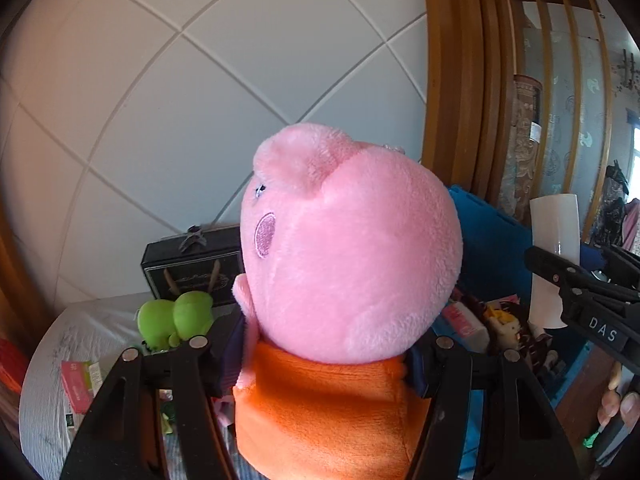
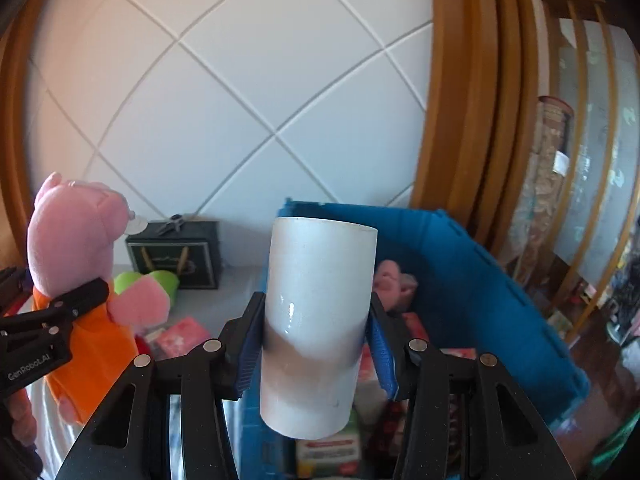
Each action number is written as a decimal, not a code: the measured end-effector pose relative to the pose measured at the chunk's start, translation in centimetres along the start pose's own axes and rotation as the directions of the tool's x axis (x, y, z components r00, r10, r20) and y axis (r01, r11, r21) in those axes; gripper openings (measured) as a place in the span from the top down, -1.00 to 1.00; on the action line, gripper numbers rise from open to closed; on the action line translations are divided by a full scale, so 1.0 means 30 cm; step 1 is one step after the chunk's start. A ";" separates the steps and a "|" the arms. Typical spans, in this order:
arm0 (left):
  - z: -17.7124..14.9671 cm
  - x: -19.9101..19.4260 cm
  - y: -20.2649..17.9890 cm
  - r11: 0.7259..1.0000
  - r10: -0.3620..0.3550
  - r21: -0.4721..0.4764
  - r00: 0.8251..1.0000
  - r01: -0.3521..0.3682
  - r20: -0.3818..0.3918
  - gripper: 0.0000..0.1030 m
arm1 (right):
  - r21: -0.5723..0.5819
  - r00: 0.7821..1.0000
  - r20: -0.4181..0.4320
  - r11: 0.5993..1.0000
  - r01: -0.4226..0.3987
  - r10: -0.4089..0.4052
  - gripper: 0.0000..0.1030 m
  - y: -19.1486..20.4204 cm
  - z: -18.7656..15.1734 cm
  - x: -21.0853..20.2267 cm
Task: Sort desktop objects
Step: 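Carry both items to the blue bin and release them inside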
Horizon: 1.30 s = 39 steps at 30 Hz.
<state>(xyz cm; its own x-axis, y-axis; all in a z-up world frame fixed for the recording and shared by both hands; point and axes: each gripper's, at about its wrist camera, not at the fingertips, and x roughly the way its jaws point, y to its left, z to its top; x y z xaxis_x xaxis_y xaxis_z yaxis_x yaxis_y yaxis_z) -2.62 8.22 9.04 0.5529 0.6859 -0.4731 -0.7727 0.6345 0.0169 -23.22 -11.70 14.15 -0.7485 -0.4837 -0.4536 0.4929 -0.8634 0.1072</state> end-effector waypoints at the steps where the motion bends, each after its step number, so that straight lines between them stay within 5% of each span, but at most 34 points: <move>1: 0.023 -0.002 -0.074 1.000 -0.021 0.015 1.000 0.021 0.005 -0.21 | 0.012 0.999 0.002 0.999 0.033 -0.033 0.08 -0.054 0.002 0.000; 9: 0.095 0.045 -0.508 0.985 -0.130 0.110 0.991 0.130 -0.007 -0.21 | 0.055 0.978 -0.044 0.977 0.207 -0.205 0.09 -0.409 -0.040 0.058; 14: 0.035 0.166 -0.660 0.979 -0.161 0.104 0.975 0.178 -0.153 -0.21 | 0.066 0.960 -0.136 0.965 0.253 -0.243 0.09 -0.520 -0.149 0.186; 20: -0.051 0.282 -0.683 0.988 -0.109 0.074 0.951 0.136 -0.288 -0.27 | 0.062 0.949 -0.203 0.964 0.257 -0.240 0.09 -0.561 -0.243 0.267; 27: -0.080 0.300 -0.693 0.992 -0.063 0.083 0.934 0.099 -0.352 -0.34 | 0.056 0.943 -0.204 0.959 0.278 -0.262 0.08 -0.572 -0.236 0.315; 30: -0.102 0.301 -0.693 0.990 -0.052 0.099 0.910 0.101 -0.412 -0.34 | 0.032 0.931 -0.208 0.949 0.312 -0.299 0.07 -0.563 -0.225 0.330; 31: -0.107 0.300 -0.691 0.989 -0.057 0.098 0.902 0.109 -0.428 -0.34 | 0.033 0.928 -0.215 0.947 0.319 -0.304 0.00 -0.563 -0.223 0.334; 34: -0.132 0.295 -0.692 0.988 -0.070 0.086 0.877 0.125 -0.475 -0.34 | 0.008 0.916 -0.239 0.942 0.335 -0.323 -0.61 -0.548 -0.224 0.343; 39: -0.165 0.279 -0.693 0.988 -0.069 0.082 0.855 0.129 -0.514 -0.34 | -0.003 0.895 -0.299 0.938 0.347 -0.332 -0.96 -0.542 -0.249 0.356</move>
<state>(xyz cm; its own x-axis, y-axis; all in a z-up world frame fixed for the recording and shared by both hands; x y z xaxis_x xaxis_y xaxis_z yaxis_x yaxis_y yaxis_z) 16.53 -0.99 0.39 0.3657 0.3600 -0.8583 -0.6667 0.7448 0.0283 -35.93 -1.75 0.96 -0.7007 -0.1029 -0.7060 0.2037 -0.9772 -0.0597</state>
